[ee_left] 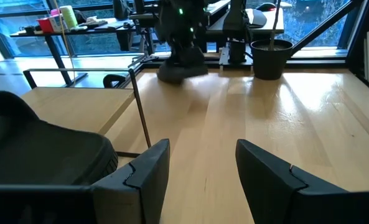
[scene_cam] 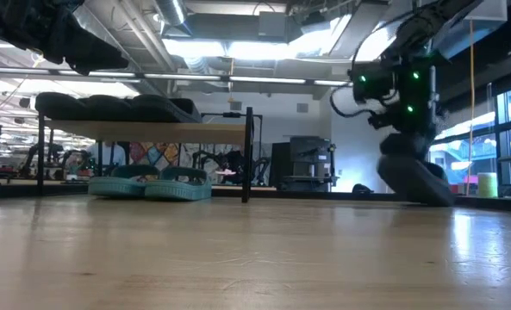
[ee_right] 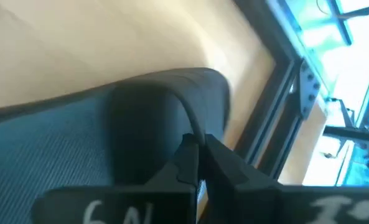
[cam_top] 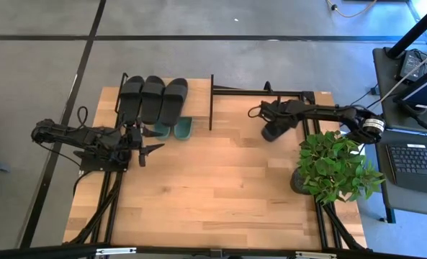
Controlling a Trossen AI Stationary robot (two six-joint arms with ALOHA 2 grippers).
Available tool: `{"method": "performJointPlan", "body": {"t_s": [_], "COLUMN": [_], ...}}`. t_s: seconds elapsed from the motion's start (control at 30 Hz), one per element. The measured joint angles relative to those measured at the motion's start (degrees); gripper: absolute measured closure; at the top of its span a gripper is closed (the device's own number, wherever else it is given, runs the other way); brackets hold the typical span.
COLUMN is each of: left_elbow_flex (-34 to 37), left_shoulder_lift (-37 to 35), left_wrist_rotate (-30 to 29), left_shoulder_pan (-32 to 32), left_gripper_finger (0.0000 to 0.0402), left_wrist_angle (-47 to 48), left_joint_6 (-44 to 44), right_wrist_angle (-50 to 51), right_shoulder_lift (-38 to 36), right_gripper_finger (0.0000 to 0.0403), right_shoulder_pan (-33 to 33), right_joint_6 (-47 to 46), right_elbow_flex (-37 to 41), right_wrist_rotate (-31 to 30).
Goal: Pick and place slides into the shelf
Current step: Put the black slipper on the shelf
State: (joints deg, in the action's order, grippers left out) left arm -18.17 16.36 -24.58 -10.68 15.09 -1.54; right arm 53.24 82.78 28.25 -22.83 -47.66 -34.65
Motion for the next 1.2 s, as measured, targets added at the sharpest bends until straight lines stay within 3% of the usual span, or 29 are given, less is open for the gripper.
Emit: {"method": "performJointPlan", "body": {"t_s": [0.3,0.7,0.9,1.2], "left_elbow_flex": [0.0,0.0,0.0,0.0], "left_shoulder_lift": [0.0,0.0,0.0,0.0], "left_wrist_rotate": [0.0,0.0,0.0,0.0], "left_shoulder_pan": [0.0,0.0,0.0,0.0], "left_gripper_finger": [0.0225,0.0225,0.0225,0.0225], "left_wrist_angle": [4.2,4.2,4.1,4.1], "left_joint_6": [-3.3,-2.9,-2.8,-2.9], "right_wrist_angle": [-2.2,-13.0,-12.7,-8.7], "right_shoulder_lift": [0.0,1.0,8.5,27.1], "right_gripper_finger": [0.0391,0.0391,0.0391,0.0391], "right_shoulder_pan": [-1.3,-10.4,-14.7,-16.5], "right_joint_6": [11.1,28.9,34.9,39.8], "right_elbow_flex": [-14.7,-37.4,-50.0,-70.3], "right_wrist_rotate": [-0.2,-0.2,-0.3,-0.2]}}
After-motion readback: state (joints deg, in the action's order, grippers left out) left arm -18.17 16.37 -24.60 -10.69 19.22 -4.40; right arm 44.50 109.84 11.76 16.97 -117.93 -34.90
